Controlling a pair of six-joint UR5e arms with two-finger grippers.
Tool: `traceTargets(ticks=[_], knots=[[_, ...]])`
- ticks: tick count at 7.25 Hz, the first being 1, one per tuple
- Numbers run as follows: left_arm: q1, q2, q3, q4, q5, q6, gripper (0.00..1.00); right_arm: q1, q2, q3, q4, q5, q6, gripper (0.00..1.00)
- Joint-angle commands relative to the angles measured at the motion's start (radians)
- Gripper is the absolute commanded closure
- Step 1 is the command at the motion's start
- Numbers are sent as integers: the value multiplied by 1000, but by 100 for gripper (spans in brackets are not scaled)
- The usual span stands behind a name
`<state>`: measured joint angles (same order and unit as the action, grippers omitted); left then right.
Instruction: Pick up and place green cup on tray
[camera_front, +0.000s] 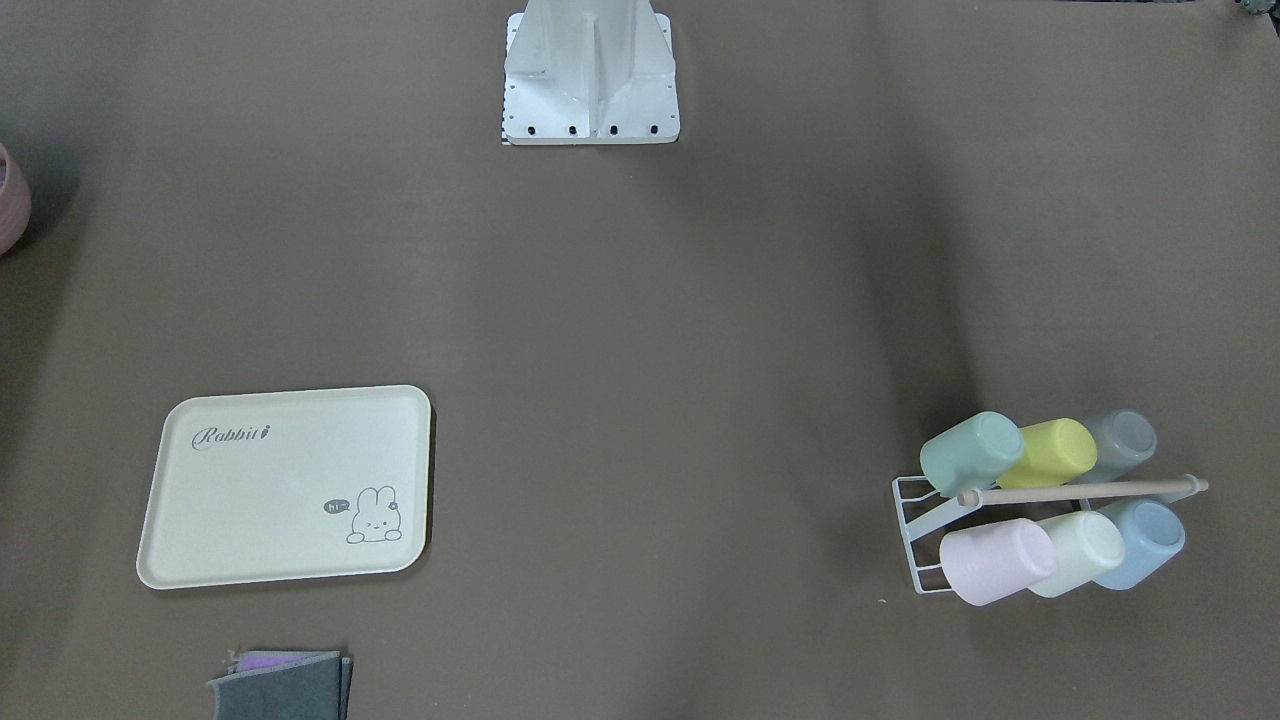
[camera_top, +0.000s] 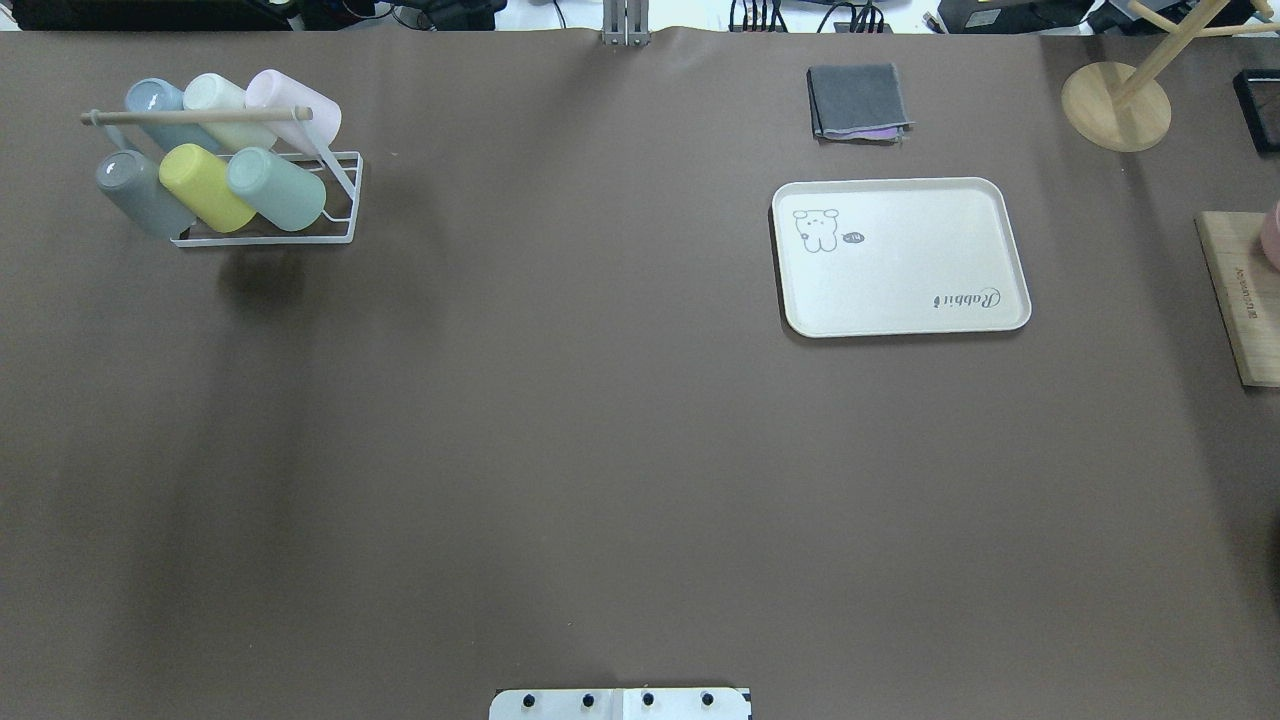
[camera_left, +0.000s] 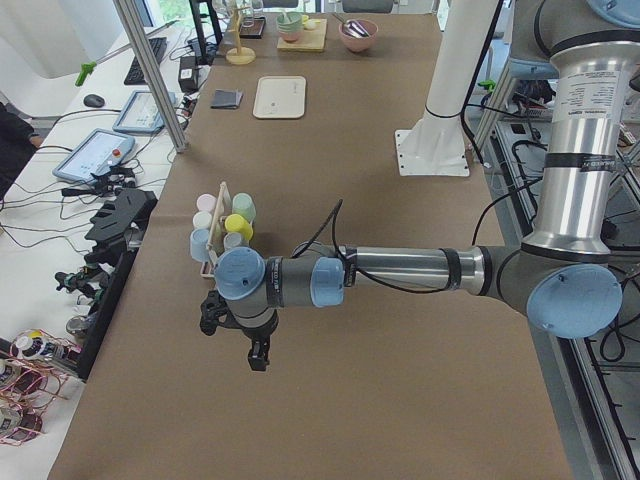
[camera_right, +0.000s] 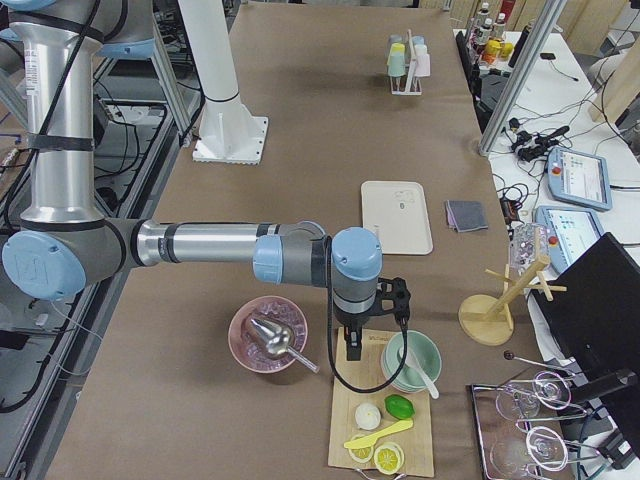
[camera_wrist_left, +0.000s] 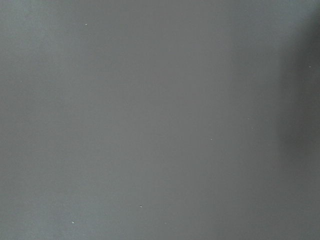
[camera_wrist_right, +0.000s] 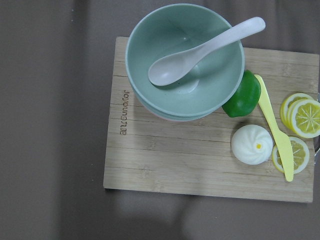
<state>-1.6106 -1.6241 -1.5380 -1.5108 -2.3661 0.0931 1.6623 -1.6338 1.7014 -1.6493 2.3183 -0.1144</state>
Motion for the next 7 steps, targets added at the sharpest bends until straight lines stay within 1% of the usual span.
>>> traceTargets(ticks=[1,7], knots=[[1,0,2,3,-2,-4,2,1,-3,0,-4,13,42,0],[0,3,22,4,1,-1,2,1,-1,-8,2,9,41,0]])
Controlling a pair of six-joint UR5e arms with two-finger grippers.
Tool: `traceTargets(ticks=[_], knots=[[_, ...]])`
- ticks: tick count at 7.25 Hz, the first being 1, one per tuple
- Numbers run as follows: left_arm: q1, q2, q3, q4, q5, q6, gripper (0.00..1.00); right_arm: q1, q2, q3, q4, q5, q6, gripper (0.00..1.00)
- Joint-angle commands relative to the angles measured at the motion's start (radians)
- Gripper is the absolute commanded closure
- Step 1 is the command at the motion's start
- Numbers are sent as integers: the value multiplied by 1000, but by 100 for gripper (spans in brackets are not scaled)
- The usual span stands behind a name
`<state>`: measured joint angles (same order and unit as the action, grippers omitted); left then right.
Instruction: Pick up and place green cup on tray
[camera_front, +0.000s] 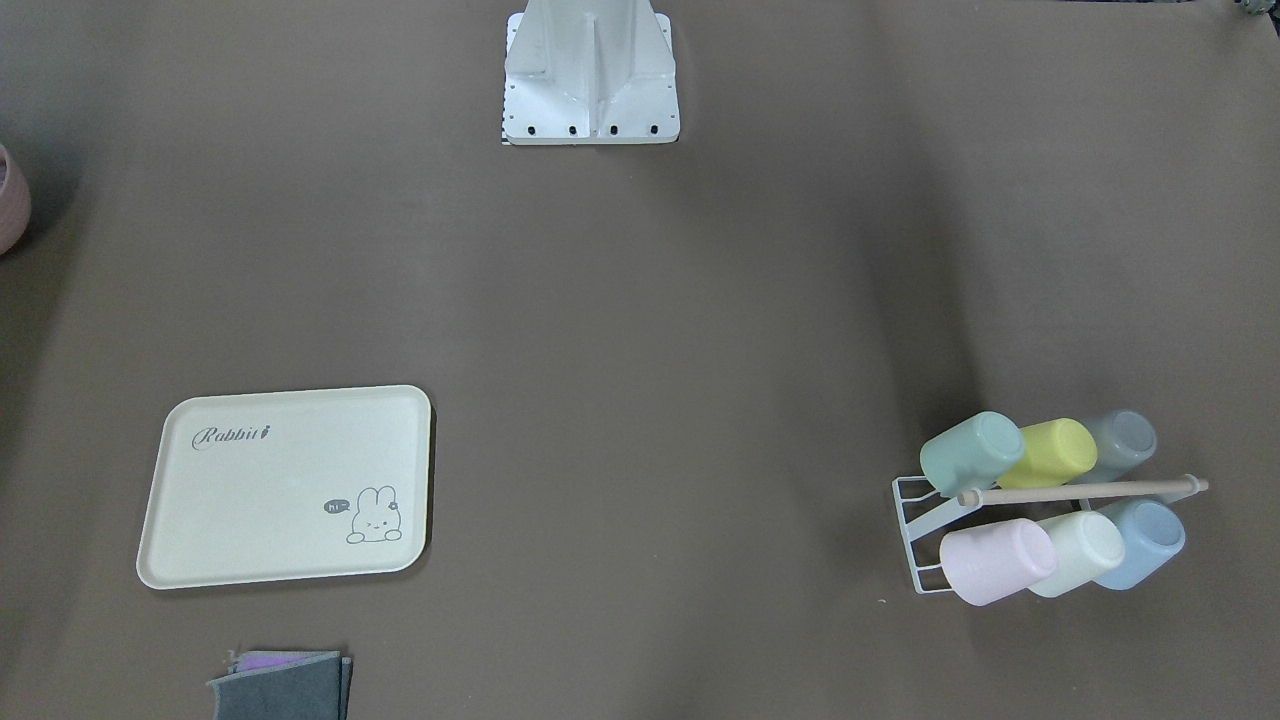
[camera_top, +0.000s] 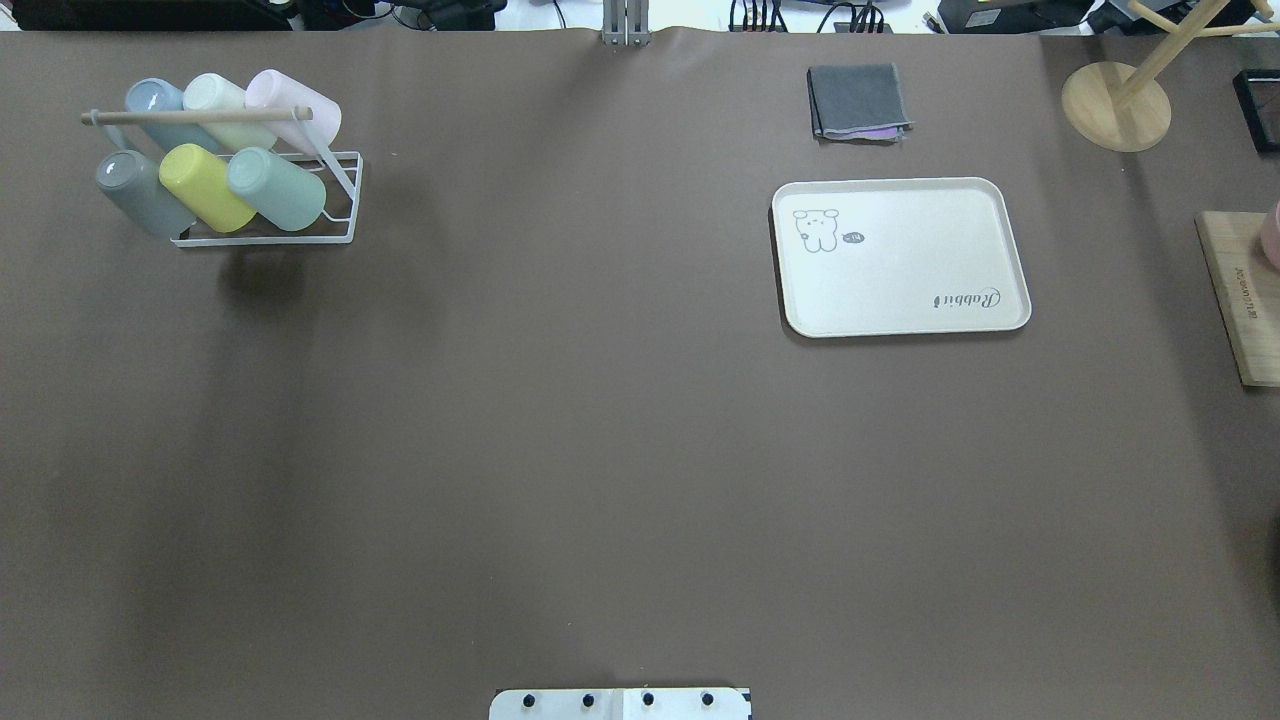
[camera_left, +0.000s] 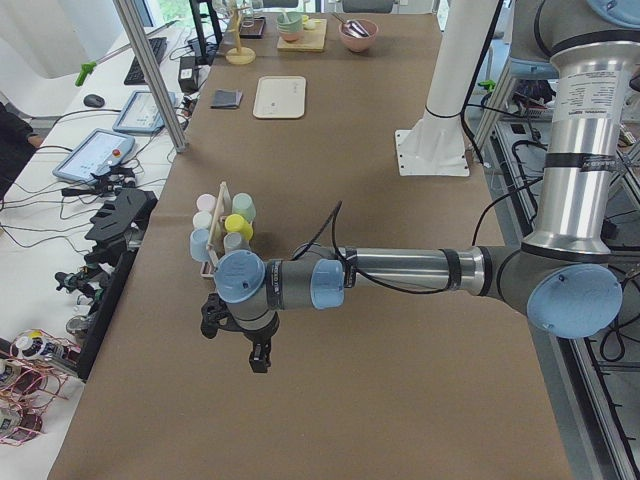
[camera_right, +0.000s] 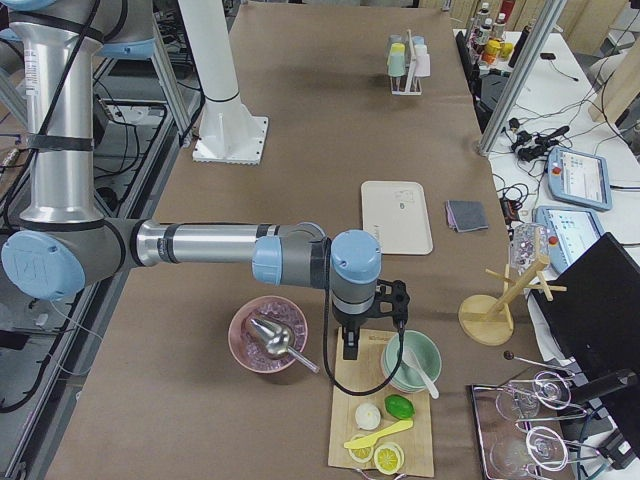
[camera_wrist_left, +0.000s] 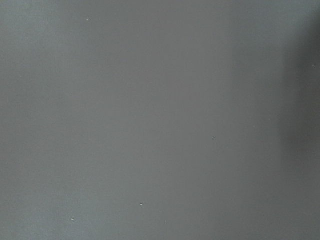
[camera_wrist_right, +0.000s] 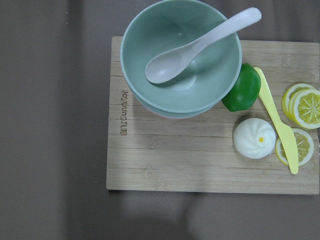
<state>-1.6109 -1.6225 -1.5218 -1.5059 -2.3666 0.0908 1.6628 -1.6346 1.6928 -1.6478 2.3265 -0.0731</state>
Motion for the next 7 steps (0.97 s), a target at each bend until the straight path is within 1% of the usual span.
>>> traceTargets(ticks=[1,4,5,7], knots=[[0,0,2,0,0,0,2,0,-1,1,0,-1,-1,0],[2,0,14,-2,1,1,2,0,-2,4,0,1,-2,0],[2,0,26,-1,3,1,2,2,-10,19,9,1,-4,0],[-1,1,17,1,4,0,2,2,-13,31,8,-18,-13,0]])
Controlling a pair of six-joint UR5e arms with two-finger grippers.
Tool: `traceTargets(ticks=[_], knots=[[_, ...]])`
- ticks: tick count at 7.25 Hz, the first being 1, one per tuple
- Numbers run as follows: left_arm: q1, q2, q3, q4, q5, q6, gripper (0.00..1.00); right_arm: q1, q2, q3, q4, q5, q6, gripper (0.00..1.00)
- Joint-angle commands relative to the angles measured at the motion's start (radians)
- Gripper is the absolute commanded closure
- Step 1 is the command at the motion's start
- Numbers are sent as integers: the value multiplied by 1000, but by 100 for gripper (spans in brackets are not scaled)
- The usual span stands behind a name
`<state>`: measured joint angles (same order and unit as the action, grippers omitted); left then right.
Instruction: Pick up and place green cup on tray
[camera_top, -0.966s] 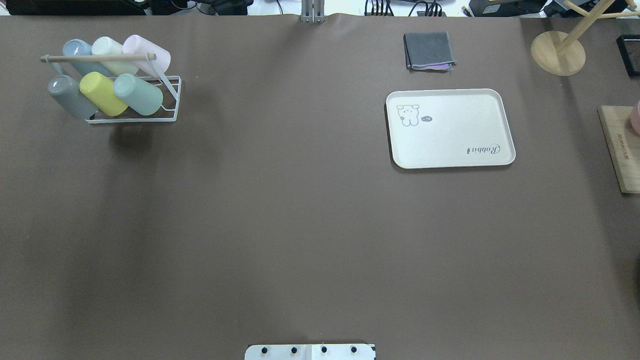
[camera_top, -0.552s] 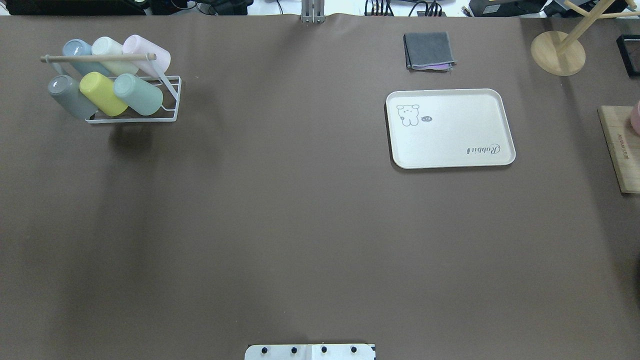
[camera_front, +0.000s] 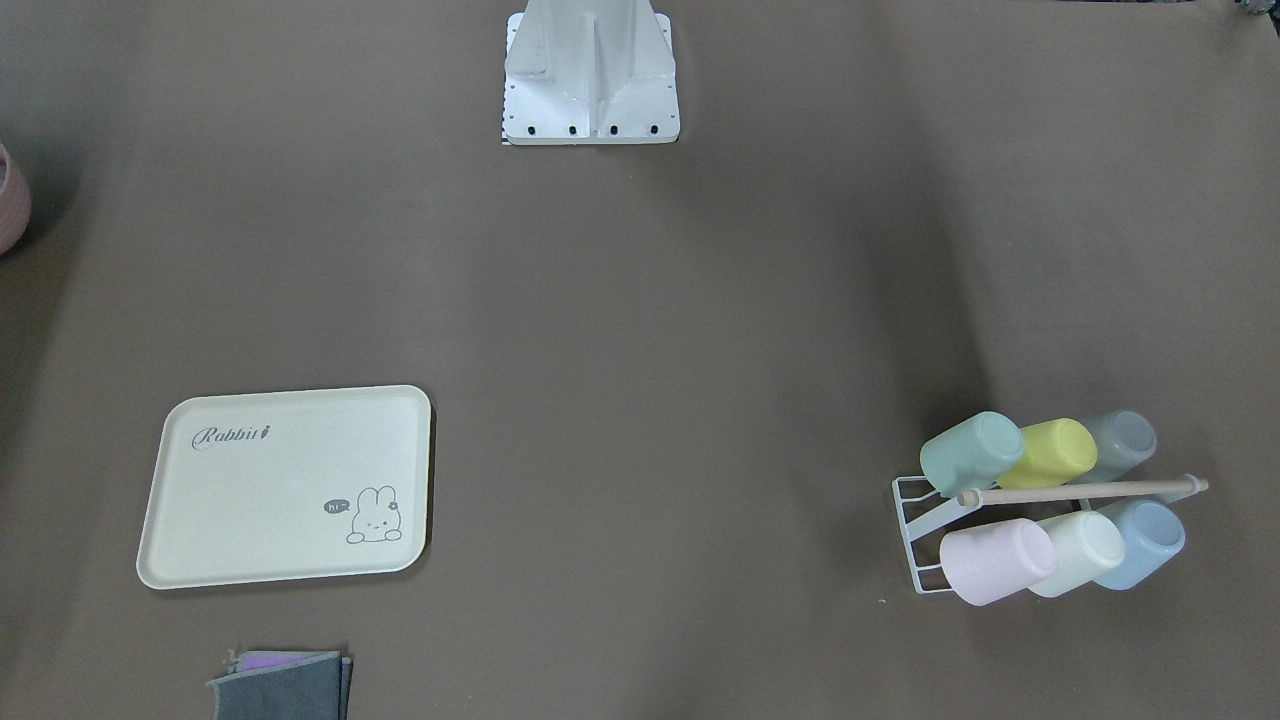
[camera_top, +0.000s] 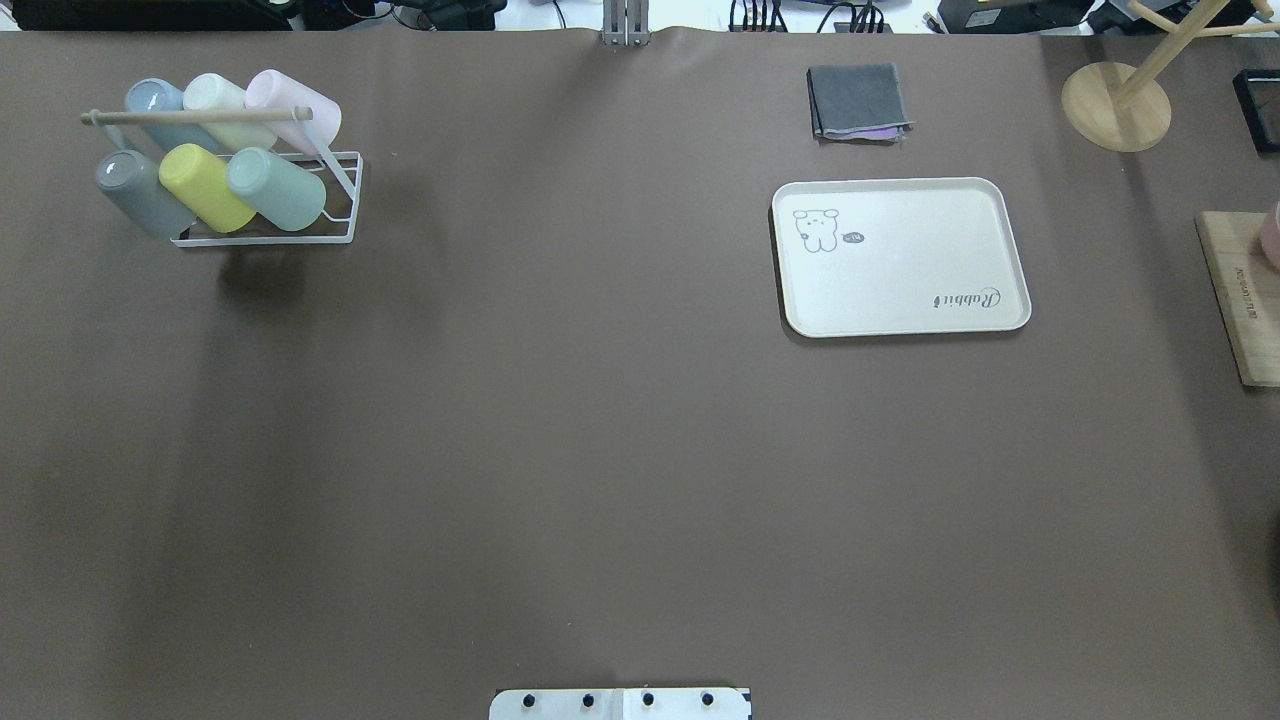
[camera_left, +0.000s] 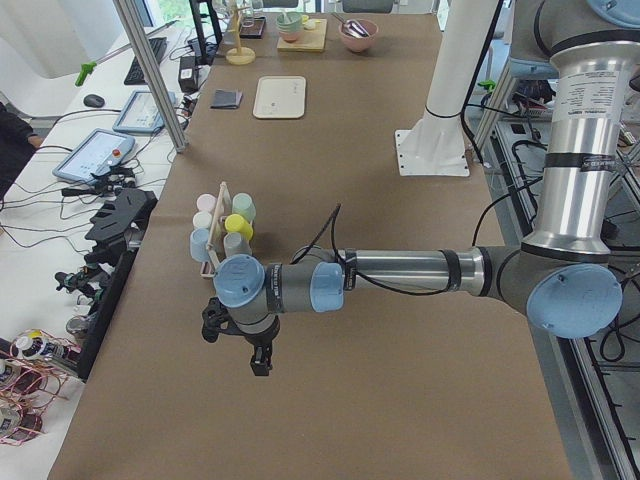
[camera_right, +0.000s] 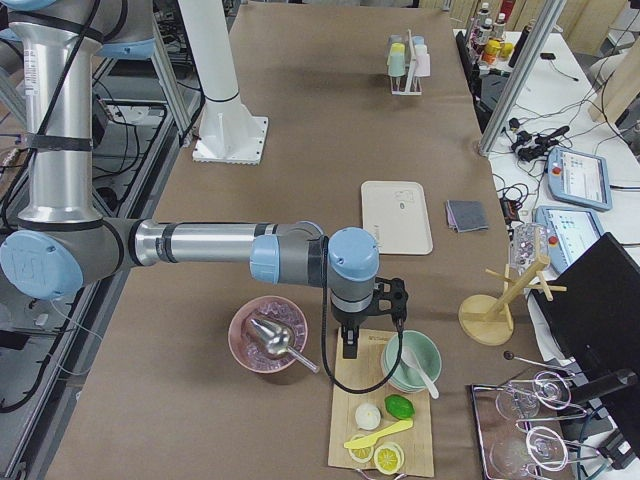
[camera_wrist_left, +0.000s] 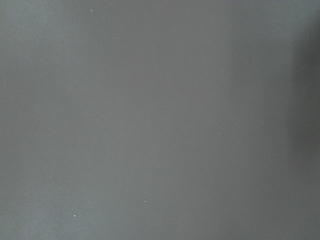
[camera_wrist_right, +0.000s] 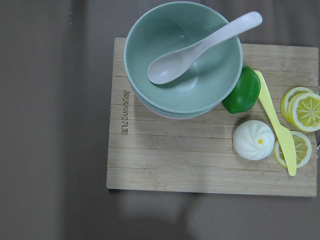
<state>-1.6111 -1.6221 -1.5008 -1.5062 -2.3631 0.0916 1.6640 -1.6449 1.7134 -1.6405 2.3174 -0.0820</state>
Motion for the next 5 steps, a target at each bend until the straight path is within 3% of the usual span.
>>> traceTargets(ticks=[1,3,5], knots=[[0,16,-12,-2,-2,-1,2,2,-35,34,4,-1,1,0],[-4,21,-21,-2,-1,-1,2,0,-84,121,5,-6,5,0],[-6,21,-95,10,2,-15,2,0,-70,135,5,22,10,0]])
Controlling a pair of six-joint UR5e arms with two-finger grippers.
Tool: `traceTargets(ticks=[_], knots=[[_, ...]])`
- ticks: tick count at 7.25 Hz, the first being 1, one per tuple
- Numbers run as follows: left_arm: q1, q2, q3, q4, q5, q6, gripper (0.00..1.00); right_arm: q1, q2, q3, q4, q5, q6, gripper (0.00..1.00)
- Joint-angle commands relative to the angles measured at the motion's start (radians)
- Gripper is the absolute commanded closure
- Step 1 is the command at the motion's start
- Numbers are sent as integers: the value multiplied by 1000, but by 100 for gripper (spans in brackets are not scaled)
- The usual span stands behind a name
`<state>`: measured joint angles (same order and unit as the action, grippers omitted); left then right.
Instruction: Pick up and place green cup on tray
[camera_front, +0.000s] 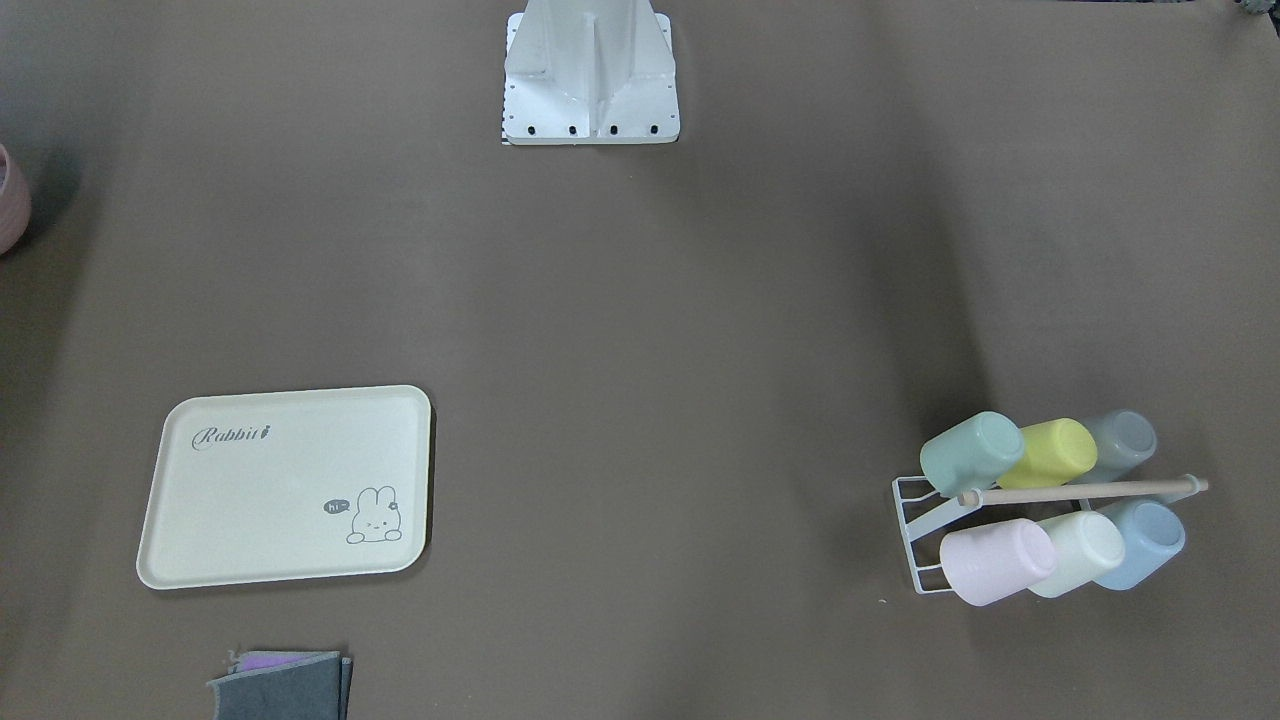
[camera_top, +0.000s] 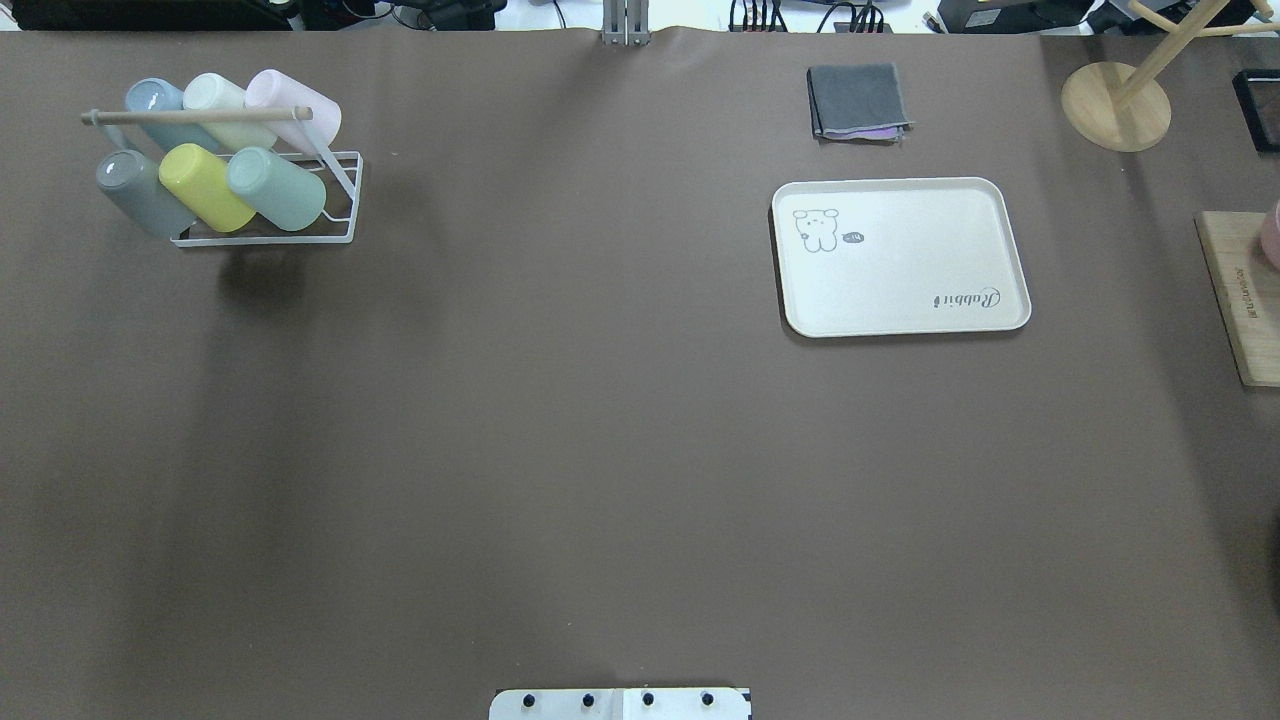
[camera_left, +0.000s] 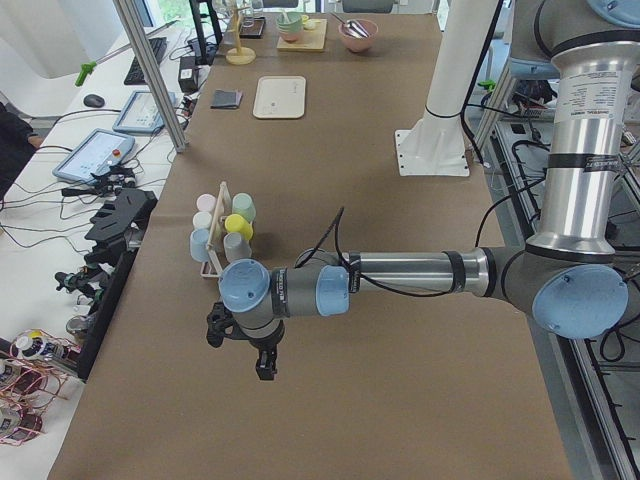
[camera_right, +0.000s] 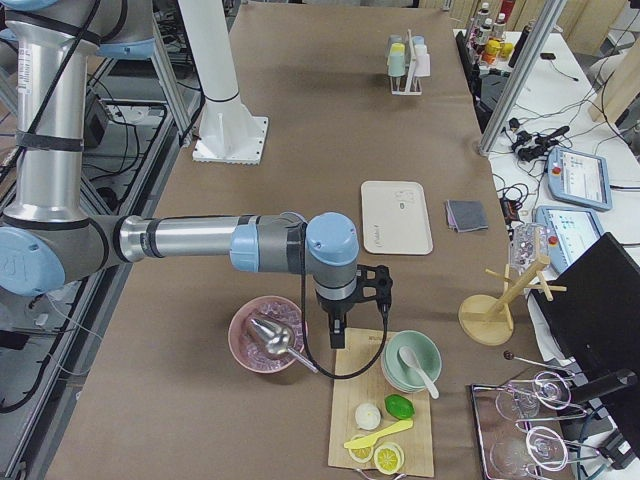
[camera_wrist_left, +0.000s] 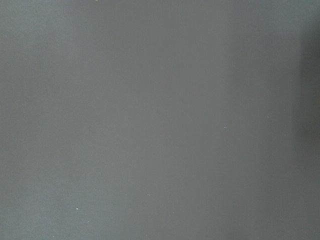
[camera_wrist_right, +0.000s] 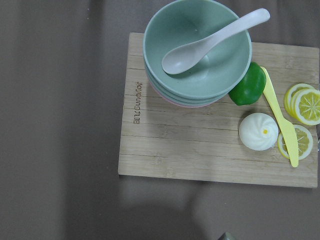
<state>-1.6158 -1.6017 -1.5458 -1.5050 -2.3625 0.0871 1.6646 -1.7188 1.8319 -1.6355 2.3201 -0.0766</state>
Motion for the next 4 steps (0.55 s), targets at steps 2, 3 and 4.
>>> traceTargets(ticks=[2,3,4], knots=[[37,-27,-275,266,9,-155,2,-76,72,23,-1,60,204,0],[101,-30,-372,275,9,-276,2,-162,121,17,0,59,253,0],[223,-82,-419,270,11,-452,2,-236,192,-21,-1,47,262,0]])
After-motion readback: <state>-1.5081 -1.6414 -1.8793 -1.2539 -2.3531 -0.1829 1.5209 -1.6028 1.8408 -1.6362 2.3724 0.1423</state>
